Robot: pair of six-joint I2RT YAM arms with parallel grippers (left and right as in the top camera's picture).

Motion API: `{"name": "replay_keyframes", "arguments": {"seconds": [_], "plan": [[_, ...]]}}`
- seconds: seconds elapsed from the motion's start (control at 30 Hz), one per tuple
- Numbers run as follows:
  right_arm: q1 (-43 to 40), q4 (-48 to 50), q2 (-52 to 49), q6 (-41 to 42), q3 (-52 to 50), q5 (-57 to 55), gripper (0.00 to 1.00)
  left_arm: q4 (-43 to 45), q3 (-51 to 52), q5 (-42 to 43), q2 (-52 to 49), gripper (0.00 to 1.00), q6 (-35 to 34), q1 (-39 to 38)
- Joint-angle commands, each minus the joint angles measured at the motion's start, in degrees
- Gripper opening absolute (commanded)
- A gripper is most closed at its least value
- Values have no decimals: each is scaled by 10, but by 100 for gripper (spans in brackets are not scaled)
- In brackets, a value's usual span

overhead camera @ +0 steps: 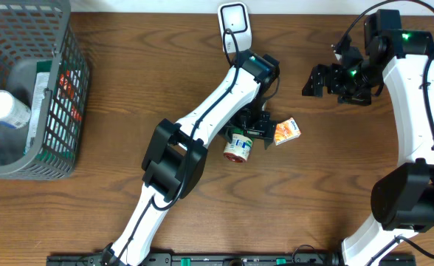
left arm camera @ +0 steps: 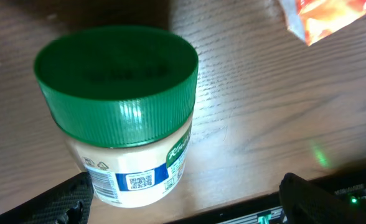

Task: Scan the item barcode
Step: 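Lower the jar beside the orange box and open the left gripper, then move the left gripper back into the grey basket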

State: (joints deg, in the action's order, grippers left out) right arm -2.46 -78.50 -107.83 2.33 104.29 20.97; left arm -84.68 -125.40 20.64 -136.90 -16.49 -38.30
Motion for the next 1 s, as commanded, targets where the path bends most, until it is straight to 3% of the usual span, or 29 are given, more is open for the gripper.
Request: {"name": "replay_keyframes", "arguments": {"seconds": [0.0,0.63,0.97], "plan": [[-1,-2,11,-7,9,-2,99,6,-14,-8,31,95,-1,4],[-1,-2,11,-7,9,-2,99,19,-23,-38,52,95,-1,23],[-1,-1,11,-7,9,-1,99,35,-25,-82,226,95,-3,148]]}}
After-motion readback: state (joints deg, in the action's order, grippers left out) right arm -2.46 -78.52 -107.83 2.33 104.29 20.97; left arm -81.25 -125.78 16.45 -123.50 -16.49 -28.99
